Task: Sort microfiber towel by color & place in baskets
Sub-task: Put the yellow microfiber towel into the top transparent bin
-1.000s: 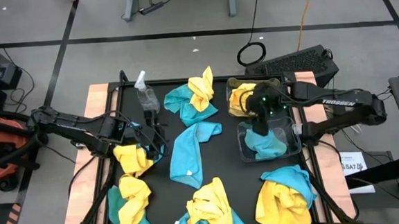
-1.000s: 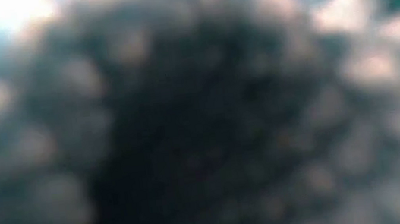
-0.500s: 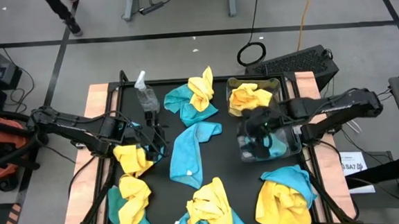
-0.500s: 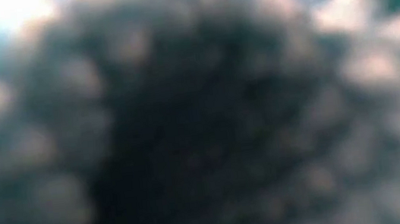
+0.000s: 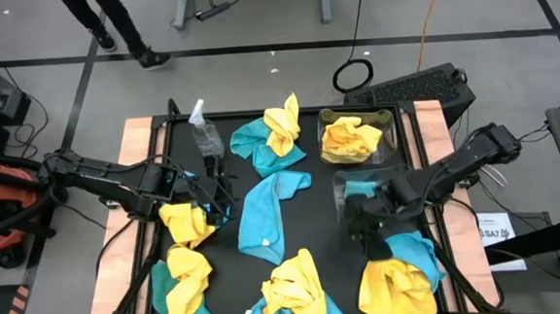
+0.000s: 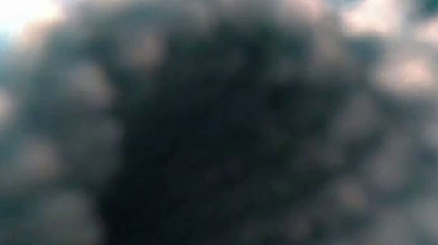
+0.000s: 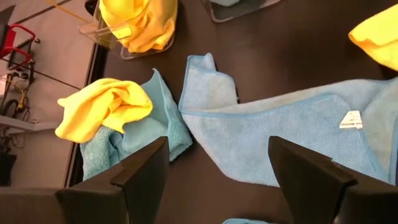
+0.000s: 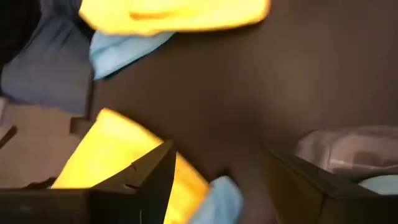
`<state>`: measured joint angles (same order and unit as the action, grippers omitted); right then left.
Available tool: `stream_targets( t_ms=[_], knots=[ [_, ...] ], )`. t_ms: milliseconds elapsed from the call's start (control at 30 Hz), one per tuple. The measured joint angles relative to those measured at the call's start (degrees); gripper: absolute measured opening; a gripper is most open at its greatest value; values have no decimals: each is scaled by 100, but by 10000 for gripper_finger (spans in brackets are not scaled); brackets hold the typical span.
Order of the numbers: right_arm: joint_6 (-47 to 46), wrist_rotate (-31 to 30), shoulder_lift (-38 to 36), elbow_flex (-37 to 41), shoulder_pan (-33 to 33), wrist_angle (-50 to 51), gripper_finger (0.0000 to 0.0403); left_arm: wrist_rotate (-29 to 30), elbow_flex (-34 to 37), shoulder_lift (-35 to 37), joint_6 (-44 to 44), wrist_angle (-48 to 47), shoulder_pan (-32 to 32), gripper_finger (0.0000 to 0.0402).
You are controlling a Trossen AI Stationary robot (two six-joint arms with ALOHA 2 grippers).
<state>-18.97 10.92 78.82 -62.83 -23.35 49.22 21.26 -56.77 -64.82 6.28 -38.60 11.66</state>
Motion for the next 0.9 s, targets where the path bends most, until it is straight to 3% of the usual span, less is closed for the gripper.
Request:
stream_targets(
  t_ms=[300,733,900],
  knots=[
    [-922,-51,786,2,-960,-223,219,2,0,-118,148,287,-2,280],
    [-2170,-28,1563,4,-2065,-282,219,0,-2,-918,433,930,-6,280],
    [-2490,-483,1972,3,-2480,104,219,0,-2,-1308,615,1454,-6,280]
  ],
)
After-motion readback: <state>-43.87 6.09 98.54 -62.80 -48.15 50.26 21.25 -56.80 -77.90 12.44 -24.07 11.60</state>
